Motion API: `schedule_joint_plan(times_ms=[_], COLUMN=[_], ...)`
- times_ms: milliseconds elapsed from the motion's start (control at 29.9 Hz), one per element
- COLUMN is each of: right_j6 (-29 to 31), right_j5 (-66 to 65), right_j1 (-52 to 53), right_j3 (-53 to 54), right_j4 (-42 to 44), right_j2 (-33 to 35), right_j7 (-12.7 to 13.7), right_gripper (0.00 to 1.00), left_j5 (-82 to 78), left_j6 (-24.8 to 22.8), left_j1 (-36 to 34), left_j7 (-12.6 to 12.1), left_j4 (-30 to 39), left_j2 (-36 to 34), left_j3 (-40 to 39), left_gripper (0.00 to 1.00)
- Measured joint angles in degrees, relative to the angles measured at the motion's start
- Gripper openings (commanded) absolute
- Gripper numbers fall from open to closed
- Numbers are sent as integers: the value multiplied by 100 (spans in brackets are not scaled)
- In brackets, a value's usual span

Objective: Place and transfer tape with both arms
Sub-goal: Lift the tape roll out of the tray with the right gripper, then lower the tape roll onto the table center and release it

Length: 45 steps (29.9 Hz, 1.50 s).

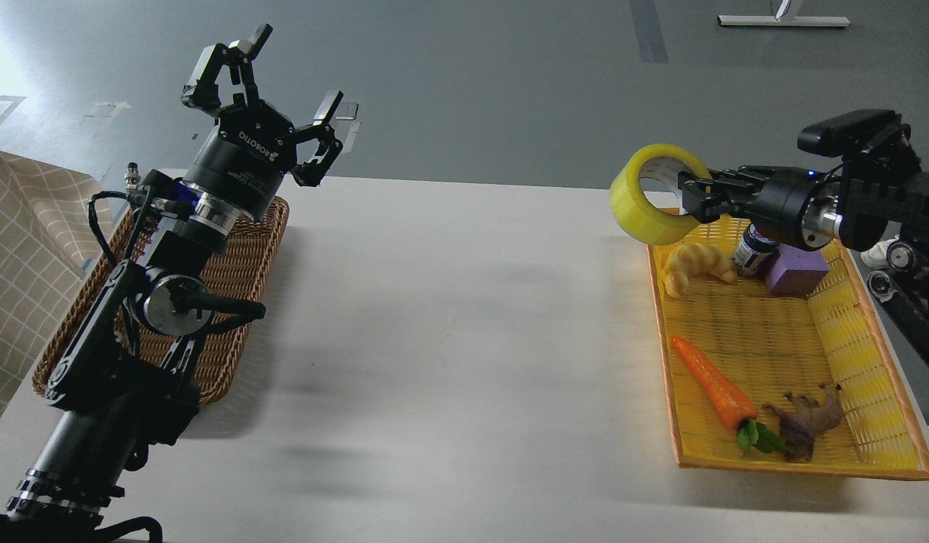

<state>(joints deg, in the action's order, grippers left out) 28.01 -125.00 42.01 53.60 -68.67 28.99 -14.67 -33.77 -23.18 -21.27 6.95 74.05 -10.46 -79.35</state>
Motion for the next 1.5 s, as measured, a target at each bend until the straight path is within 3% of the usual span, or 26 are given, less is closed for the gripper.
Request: schedule_joint_plan(times_ms=[735, 1003, 1504], right_j6=[-2, -2, -2], right_j5=[0, 0, 0], right_j1=[664, 714, 649], right_j3=[-1564, -1722, -1773], right_j4=[694, 1264, 1862], right_j2=[-1762, -2492, -2897], right_j7=[72, 111, 123], right_gripper=[21, 21, 23], left_j5=[0, 3, 3], left_j6=[7, 7, -17], left_j1=[0, 64, 211], left_j7=[18, 201, 229], left_j4=[75, 76, 71], left_j2=[-4, -28, -41], left_j3=[-105, -157, -230], left_gripper=[98, 98, 98])
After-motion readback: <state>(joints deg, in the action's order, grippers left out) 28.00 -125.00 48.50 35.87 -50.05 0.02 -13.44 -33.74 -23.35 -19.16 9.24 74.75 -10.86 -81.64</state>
